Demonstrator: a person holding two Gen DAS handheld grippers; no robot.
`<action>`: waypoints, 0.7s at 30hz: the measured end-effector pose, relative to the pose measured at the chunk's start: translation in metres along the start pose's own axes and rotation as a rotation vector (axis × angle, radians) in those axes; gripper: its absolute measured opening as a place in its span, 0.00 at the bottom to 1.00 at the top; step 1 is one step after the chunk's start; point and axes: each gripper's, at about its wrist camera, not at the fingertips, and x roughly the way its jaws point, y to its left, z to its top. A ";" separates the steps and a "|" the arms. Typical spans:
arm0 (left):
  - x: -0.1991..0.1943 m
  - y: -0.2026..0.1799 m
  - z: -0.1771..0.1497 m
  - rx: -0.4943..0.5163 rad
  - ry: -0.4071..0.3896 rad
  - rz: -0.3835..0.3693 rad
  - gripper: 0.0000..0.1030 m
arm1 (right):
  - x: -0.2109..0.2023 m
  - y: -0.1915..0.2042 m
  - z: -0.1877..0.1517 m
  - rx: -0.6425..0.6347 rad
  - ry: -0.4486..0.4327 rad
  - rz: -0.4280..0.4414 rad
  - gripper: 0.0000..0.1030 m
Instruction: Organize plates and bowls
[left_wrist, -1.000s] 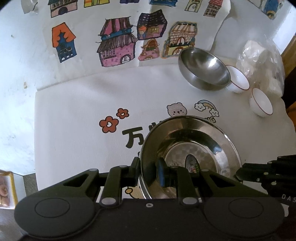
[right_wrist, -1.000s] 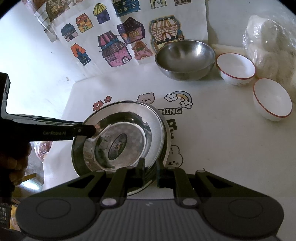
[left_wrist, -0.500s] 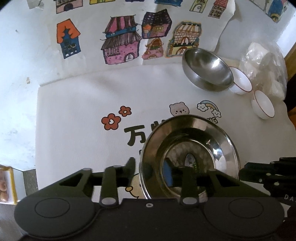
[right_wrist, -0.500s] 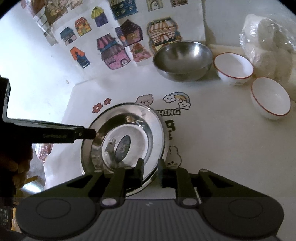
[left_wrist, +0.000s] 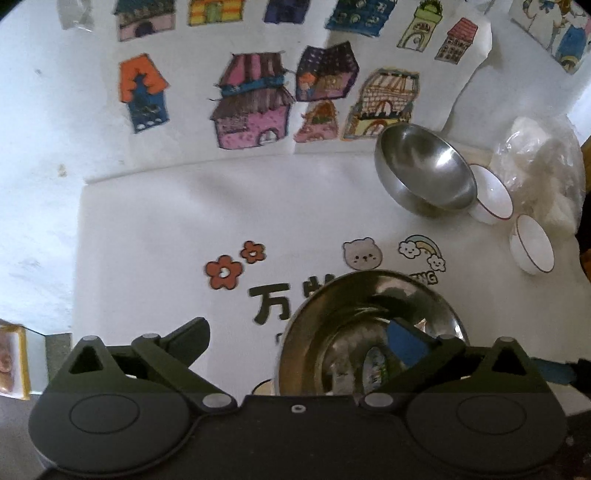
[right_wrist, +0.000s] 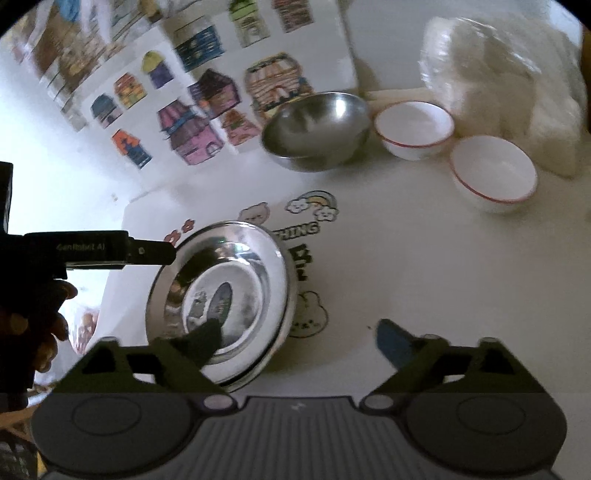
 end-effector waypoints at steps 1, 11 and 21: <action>0.002 -0.001 0.002 0.003 -0.004 -0.014 0.99 | -0.001 -0.005 -0.001 0.022 -0.004 0.000 1.00; 0.025 -0.025 0.058 0.074 -0.101 -0.106 0.99 | -0.004 -0.039 0.002 0.201 -0.077 -0.038 1.00; 0.070 -0.049 0.118 0.148 -0.088 -0.106 0.99 | 0.029 -0.052 0.050 0.299 -0.174 -0.046 1.00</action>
